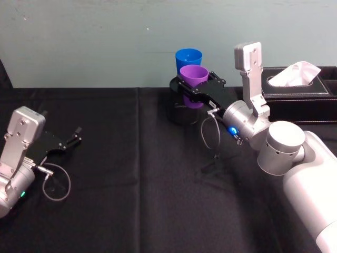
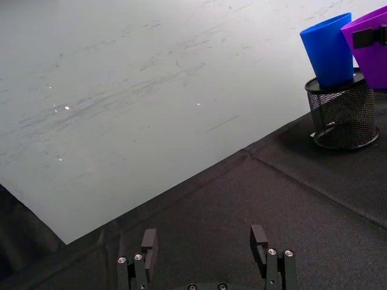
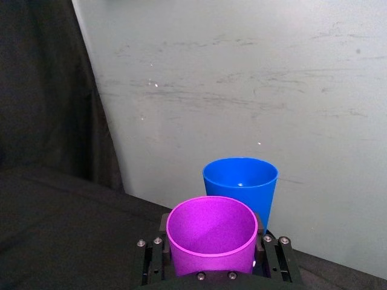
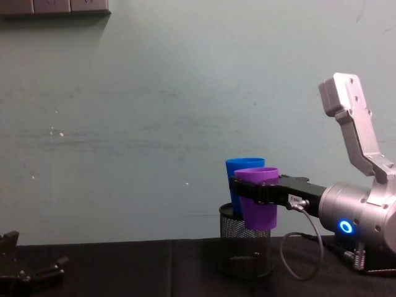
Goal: Pick up one cup with a gripper and tap it against the other cup.
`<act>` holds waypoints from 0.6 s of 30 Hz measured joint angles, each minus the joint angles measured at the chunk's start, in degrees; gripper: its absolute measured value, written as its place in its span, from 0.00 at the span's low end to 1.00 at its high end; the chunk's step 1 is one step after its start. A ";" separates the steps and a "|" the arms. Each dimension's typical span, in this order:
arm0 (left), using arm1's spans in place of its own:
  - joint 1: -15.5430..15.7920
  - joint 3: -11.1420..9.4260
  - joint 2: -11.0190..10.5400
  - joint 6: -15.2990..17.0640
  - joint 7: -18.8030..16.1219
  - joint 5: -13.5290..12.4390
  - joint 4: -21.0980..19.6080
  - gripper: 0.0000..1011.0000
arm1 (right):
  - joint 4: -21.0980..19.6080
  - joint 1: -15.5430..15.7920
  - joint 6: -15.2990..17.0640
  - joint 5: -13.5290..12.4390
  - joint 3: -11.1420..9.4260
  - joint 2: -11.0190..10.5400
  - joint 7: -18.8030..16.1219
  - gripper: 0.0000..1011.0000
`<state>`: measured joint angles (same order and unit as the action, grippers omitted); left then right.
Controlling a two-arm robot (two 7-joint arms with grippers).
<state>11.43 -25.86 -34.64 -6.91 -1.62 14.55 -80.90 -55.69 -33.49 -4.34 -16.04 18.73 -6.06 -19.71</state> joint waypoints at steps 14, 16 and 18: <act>0.00 0.00 0.00 0.00 0.00 0.00 0.00 0.99 | 0.00 0.00 0.00 0.00 0.00 0.00 0.00 0.73; 0.00 0.00 0.00 0.00 0.00 0.00 0.00 0.99 | 0.00 0.00 0.00 0.00 0.00 0.00 0.00 0.73; 0.00 0.00 0.00 0.00 0.00 0.00 0.00 0.99 | 0.00 0.00 0.00 0.00 0.00 0.00 0.00 0.73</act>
<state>11.43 -25.86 -34.64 -6.91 -1.62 14.55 -80.90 -55.70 -33.49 -4.33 -16.04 18.73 -6.06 -19.71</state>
